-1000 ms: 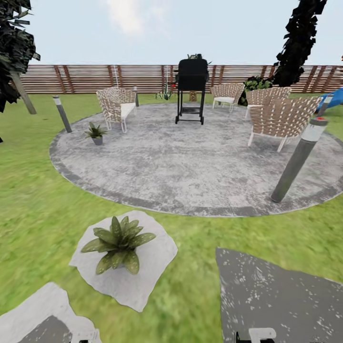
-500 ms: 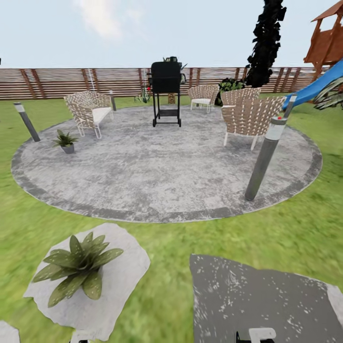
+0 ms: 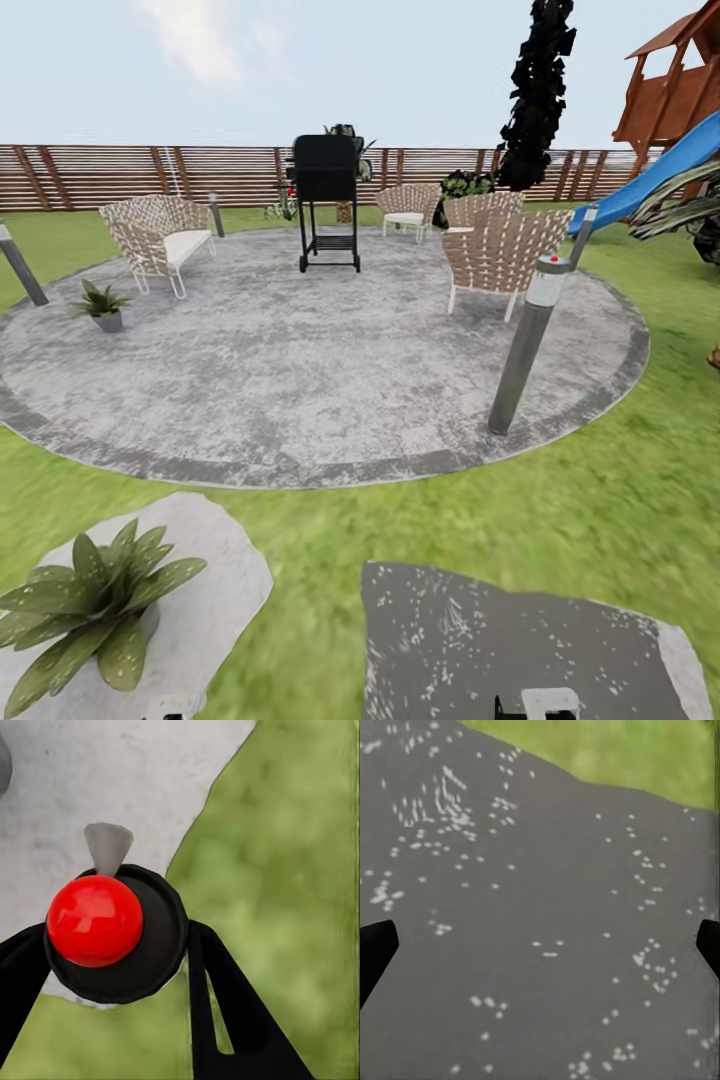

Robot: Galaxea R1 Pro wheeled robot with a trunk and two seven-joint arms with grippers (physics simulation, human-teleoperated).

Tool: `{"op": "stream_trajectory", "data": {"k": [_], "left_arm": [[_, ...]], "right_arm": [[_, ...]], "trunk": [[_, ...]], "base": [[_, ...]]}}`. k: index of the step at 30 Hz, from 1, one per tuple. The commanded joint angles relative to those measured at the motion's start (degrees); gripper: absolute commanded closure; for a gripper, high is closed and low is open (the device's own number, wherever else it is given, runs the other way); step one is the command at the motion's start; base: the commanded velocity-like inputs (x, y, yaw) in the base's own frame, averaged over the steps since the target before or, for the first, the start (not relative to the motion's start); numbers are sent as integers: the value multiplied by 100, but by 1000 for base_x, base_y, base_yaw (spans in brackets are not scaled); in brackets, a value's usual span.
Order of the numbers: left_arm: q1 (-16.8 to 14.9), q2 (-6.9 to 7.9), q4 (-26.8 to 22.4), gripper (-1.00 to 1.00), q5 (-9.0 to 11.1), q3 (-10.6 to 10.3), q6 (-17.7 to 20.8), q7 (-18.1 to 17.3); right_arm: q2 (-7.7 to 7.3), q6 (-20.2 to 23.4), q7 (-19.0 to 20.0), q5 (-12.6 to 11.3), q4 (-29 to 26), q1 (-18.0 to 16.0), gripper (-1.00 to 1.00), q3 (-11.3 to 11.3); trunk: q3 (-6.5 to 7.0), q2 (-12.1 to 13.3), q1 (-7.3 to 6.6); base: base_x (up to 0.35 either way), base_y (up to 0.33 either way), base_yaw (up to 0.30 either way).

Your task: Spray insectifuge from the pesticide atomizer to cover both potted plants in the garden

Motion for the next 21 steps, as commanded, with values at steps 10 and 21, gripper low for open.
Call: {"op": "stream_trajectory", "data": {"k": [10, 21], "left_arm": [[-4, 41, 6, 100, 26, 6, -18, -31], [-4, 50, 5, 100, 31, 6, -18, -31]], "right_arm": [[1, -8, -17, 69, 27, -4, -100, -35], [2, -8, -8, 69, 33, -4, -100, -35]], "trunk": [[-5, -2, 2], [-5, -2, 2]], "base": [[256, -233, 0], [299, -162, 0]]}}
